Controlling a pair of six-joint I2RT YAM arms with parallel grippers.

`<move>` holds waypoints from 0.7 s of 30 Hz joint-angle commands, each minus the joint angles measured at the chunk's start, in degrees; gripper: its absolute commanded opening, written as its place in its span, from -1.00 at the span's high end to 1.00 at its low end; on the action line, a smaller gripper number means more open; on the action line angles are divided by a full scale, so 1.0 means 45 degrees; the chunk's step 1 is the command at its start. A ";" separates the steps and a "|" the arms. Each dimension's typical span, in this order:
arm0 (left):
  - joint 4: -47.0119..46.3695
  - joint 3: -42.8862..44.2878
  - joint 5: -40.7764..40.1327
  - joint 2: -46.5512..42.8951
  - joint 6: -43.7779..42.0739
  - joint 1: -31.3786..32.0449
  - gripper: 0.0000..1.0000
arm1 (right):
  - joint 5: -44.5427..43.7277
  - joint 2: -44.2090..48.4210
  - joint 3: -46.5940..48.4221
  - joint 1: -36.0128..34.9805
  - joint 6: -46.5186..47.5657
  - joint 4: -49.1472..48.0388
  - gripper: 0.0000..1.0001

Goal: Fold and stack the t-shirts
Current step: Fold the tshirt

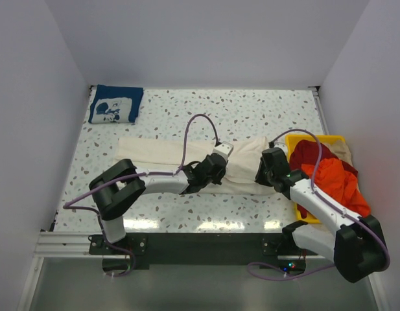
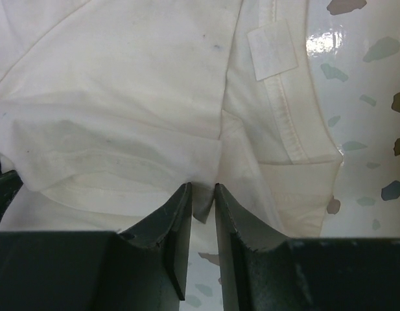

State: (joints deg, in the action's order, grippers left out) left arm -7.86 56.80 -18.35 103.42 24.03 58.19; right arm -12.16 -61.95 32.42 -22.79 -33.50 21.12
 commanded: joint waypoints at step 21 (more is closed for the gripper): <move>0.0203 0.0152 -0.0415 -0.1320 0.0460 0.0056 1.00 | 0.0710 0.2028 0.0666 0.0044 -0.0252 0.1477 1.00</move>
State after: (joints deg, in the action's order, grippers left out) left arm -6.50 56.80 -18.61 101.25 24.97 58.22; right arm -9.61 -54.28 33.15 -22.79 -34.13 25.30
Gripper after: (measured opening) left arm 0.018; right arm 0.014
